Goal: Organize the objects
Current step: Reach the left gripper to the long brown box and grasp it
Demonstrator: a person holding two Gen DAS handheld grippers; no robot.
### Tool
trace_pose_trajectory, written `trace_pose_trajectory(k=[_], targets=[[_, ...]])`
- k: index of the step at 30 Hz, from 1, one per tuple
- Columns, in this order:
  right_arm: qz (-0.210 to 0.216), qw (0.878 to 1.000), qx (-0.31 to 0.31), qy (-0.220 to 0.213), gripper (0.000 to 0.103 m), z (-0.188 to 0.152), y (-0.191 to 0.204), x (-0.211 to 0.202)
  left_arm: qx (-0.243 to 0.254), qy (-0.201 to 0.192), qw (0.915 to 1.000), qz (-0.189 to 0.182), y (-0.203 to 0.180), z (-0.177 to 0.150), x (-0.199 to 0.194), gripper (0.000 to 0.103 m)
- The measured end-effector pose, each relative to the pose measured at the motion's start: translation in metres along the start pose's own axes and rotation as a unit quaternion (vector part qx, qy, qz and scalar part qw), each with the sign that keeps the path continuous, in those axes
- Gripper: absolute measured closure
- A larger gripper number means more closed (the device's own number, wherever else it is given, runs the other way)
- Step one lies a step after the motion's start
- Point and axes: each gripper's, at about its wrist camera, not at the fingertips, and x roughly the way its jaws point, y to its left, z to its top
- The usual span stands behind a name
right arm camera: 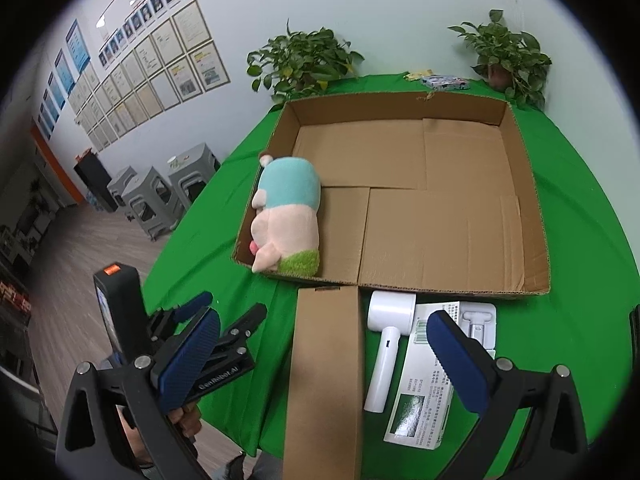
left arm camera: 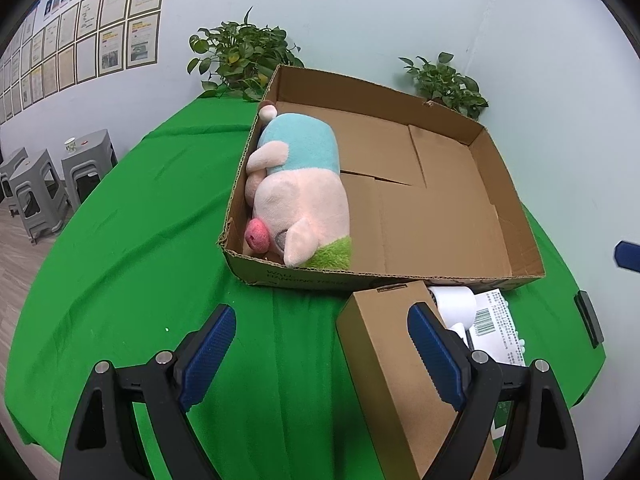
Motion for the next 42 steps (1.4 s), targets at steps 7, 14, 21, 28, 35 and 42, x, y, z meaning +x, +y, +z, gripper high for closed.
trace_pose_trajectory(k=[7, 14, 21, 28, 35, 42], targets=[[-0.003, 1.0, 0.019, 0.024, 0.0, -0.029, -0.029, 0.023, 0.001, 0.003, 1.0, -0.003, -0.002, -0.006, -0.007, 0.015], [0.05, 0.996, 0.025, 0.07, 0.0, -0.076, -0.046, 0.044, 0.007, 0.032, 0.9986, -0.042, -0.015, -0.02, 0.001, 0.015], [0.052, 0.997, 0.007, 0.052, 0.0, -0.109, -0.062, 0.054, -0.011, 0.075, 0.9925, -0.096, -0.022, -0.037, 0.023, 0.015], [0.126, 0.988, -0.031, 0.077, 0.0, -0.135, -0.033, 0.069, -0.028, 0.114, 0.984, -0.134, -0.024, -0.054, 0.05, 0.017], [0.072, 0.99, -0.055, 0.106, 0.0, -0.143, -0.008, 0.095, -0.037, 0.148, 0.9719, -0.179, -0.026, -0.063, 0.067, 0.019], [0.042, 0.99, -0.065, 0.117, 0.01, -0.151, 0.004, 0.104, -0.039, 0.17, 0.9622, -0.21, -0.031, -0.07, 0.075, 0.031]])
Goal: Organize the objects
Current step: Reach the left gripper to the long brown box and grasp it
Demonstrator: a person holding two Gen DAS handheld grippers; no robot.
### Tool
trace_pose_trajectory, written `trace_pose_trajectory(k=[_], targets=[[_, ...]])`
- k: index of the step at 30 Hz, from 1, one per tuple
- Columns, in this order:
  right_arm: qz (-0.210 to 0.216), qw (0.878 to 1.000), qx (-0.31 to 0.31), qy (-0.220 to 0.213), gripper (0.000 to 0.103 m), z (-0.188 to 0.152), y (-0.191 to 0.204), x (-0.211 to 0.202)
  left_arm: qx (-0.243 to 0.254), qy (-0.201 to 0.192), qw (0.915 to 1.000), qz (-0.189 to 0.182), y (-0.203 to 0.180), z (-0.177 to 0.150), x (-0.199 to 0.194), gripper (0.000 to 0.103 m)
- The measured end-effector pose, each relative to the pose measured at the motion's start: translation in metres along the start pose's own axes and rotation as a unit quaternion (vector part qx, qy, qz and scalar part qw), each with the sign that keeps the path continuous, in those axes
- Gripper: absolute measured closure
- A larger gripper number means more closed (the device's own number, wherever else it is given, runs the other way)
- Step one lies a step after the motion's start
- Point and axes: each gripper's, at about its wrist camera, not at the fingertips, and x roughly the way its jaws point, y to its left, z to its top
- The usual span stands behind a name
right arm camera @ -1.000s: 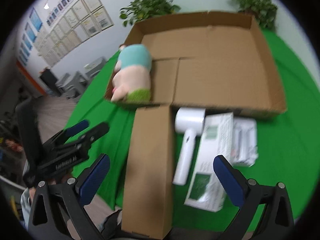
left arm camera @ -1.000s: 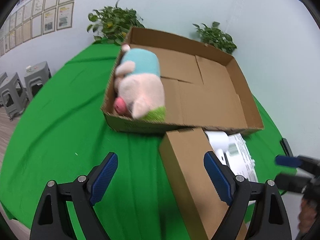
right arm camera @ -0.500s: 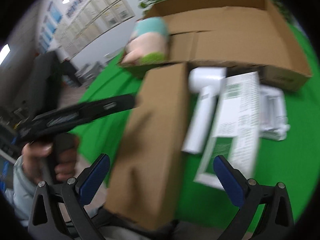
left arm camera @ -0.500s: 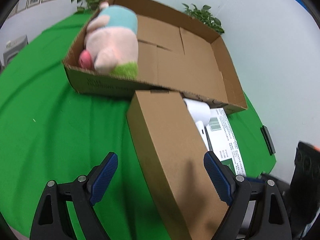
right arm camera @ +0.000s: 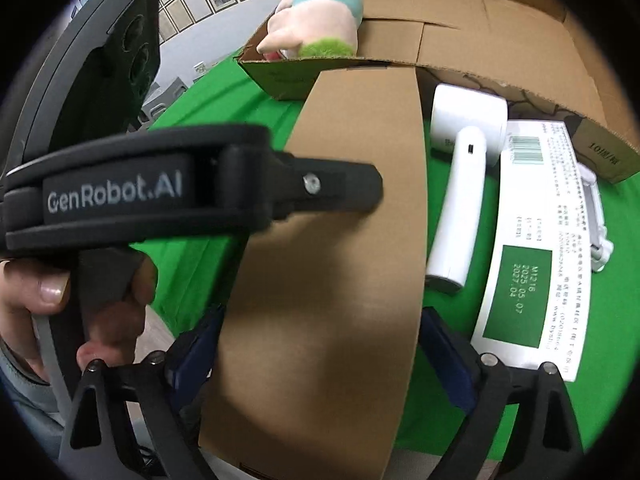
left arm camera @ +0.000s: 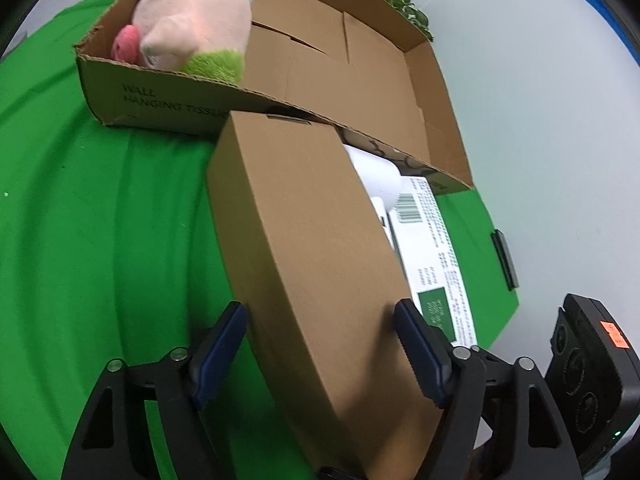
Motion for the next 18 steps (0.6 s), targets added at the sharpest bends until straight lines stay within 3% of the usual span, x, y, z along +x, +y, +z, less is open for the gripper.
trace_pose_trajectory(k=[14, 18], targets=[[-0.008, 1.0, 0.011, -0.003, 0.012, -0.005, 0.004, -0.005, 0.016, 0.005, 0.9997, 0.016, -0.009, -0.004, -0.005, 0.032], [-0.002, 1.0, 0.021, -0.01, 0.013, -0.008, 0.001, -0.009, 0.027, 0.0, 0.9995, 0.018, -0.015, -0.004, -0.011, 0.041]])
